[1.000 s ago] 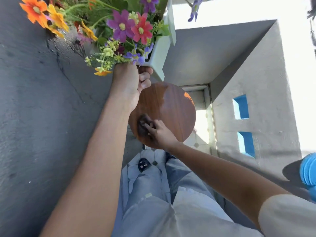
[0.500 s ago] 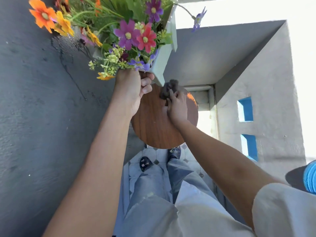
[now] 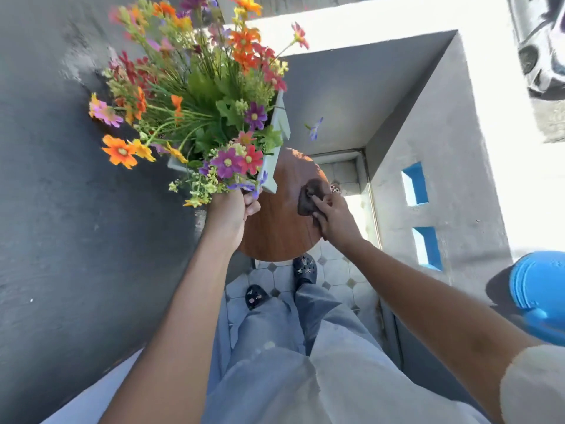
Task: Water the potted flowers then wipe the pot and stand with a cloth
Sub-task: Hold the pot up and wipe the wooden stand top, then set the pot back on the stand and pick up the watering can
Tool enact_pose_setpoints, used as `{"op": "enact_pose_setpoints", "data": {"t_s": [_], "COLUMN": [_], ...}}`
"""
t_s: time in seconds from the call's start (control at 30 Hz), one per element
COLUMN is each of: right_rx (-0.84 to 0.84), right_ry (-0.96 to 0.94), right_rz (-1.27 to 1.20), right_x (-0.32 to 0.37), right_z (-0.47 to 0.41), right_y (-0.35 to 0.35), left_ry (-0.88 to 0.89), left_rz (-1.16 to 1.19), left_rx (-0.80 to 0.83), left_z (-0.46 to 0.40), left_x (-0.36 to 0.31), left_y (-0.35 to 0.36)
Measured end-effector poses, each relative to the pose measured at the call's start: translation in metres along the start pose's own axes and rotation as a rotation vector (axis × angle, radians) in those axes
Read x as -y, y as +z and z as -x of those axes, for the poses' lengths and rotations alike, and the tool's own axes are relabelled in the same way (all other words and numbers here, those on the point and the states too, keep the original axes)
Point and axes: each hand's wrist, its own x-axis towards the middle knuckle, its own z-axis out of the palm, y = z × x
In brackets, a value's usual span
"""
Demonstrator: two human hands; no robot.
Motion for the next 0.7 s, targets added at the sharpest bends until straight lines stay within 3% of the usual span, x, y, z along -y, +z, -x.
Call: {"op": "enact_pose_setpoints", "data": {"t_s": [0.07, 0.13, 0.3, 0.47, 0.6, 0.7], "right_rx": [0.073, 0.127, 0.154, -0.071, -0.291, -0.381], "right_ry": [-0.114, -0.114, 0.124, 0.481, 0.703, 0.808], "right_rz": [-0.016, -0.033, -0.155, -0.496, -0.846, -0.965], "right_x": [-0.002, -0.003, 0.005, 0.031, 0.046, 0.050], "right_z": [0.025, 0.047, 0.072, 0.075, 0.096, 0.123], "right_y": [0.004, 0.002, -0.005, -0.013, -0.020, -0.023], "left_ry": [-0.049, -0.089, -0.189, -0.229, -0.273, -0.331], "left_rz": [-0.001, 0.001, 0.008, -0.047, -0.019, -0.034], "left_rx": [-0.038, -0.062, -0.096, -0.047, 0.002, 0.038], "left_z": [0.007, 0.013, 0.020, 0.037, 0.053, 0.060], "left_x": [0.015, 0.028, 0.066, 0.097, 0.104, 0.115], "left_y": [0.003, 0.006, 0.014, 0.026, 0.040, 0.048]}}
